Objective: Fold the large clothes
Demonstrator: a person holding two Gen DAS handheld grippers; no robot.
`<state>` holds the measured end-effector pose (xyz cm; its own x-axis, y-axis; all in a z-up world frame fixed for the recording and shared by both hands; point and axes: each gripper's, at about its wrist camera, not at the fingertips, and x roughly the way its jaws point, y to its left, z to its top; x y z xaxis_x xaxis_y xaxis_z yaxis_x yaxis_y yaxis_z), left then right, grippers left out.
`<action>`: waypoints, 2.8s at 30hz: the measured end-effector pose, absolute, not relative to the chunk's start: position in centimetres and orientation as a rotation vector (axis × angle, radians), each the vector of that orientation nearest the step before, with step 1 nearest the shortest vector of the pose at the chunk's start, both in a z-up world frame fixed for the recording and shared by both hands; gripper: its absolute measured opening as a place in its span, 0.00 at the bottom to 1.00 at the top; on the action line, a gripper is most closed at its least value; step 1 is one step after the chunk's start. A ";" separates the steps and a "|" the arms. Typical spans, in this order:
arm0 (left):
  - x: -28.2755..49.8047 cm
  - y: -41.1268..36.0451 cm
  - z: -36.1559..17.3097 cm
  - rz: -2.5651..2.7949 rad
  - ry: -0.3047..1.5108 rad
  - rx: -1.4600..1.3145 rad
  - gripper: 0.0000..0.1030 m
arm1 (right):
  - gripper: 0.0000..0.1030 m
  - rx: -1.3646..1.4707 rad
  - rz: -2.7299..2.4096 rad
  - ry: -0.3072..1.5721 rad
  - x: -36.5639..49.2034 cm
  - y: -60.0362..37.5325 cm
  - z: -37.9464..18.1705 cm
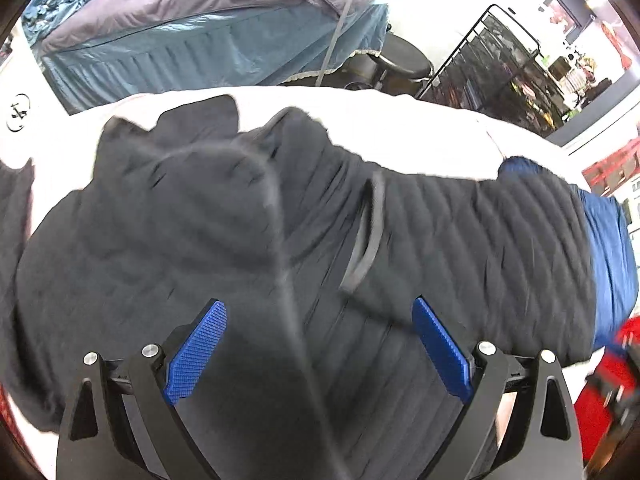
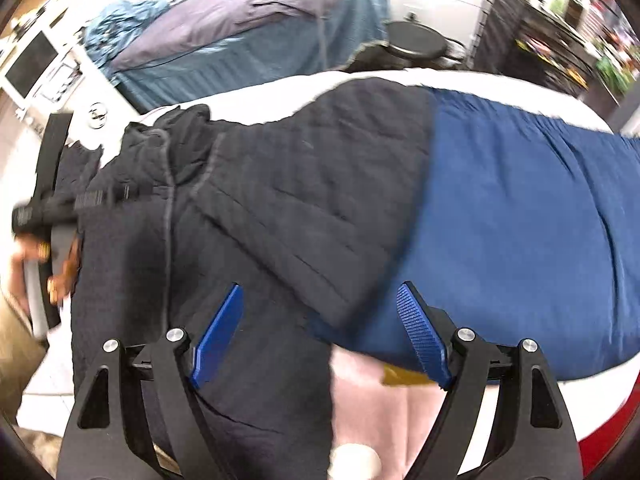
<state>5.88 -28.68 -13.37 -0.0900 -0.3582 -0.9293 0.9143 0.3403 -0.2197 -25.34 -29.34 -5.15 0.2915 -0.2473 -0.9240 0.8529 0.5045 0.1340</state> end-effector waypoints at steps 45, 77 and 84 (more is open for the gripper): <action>13.7 -11.5 -12.9 -0.587 1.109 0.530 0.76 | 0.76 0.679 -0.549 1.211 -11.6 -28.2 -9.5; 16.3 -17.8 -24.9 -0.591 1.353 0.649 0.96 | 0.95 0.580 -0.694 1.507 -6.2 -28.8 -21.9; 14.5 -16.5 -24.5 -0.608 1.337 0.636 0.96 | 0.95 0.570 -0.691 1.480 -8.4 -27.5 -20.8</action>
